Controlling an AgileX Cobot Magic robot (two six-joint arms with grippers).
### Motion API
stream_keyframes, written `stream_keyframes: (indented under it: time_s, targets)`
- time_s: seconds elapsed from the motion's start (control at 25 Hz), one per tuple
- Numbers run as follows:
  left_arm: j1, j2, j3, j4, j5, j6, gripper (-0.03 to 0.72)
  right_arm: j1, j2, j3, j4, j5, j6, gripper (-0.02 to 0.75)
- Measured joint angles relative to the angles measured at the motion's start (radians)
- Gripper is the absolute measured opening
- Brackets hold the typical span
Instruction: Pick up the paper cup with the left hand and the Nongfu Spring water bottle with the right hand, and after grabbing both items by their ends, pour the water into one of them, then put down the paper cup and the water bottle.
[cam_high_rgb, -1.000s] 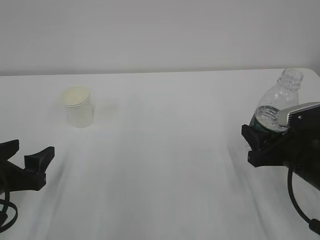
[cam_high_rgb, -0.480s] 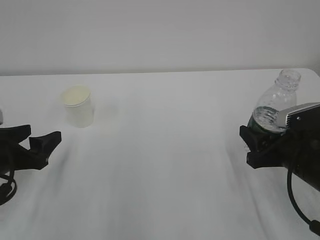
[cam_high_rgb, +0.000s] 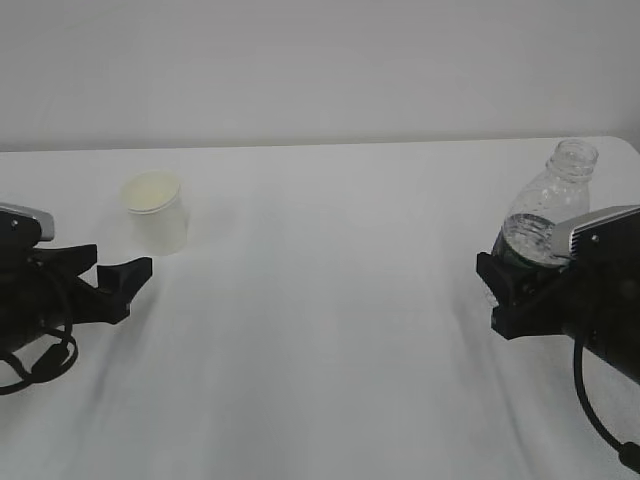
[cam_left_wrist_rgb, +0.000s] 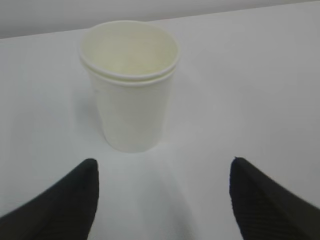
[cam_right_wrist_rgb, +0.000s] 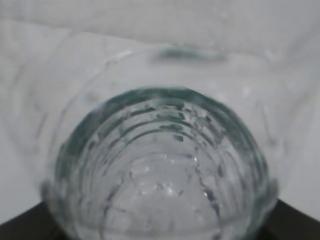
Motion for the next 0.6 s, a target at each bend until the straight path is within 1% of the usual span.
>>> stream_keyframes:
  time_s: [0.24, 0.6]
  targets:
    - [0.000, 0.058, -0.075, 0.000, -0.002, 0.000, 0.587, 0.000, 0.000, 0.009, 0.000, 0.000, 0.000, 0.452]
    - [0.000, 0.139, -0.155, 0.000, -0.016, 0.000, 0.593, 0.000, 0.000, 0.014, 0.000, 0.000, 0.000, 0.451]
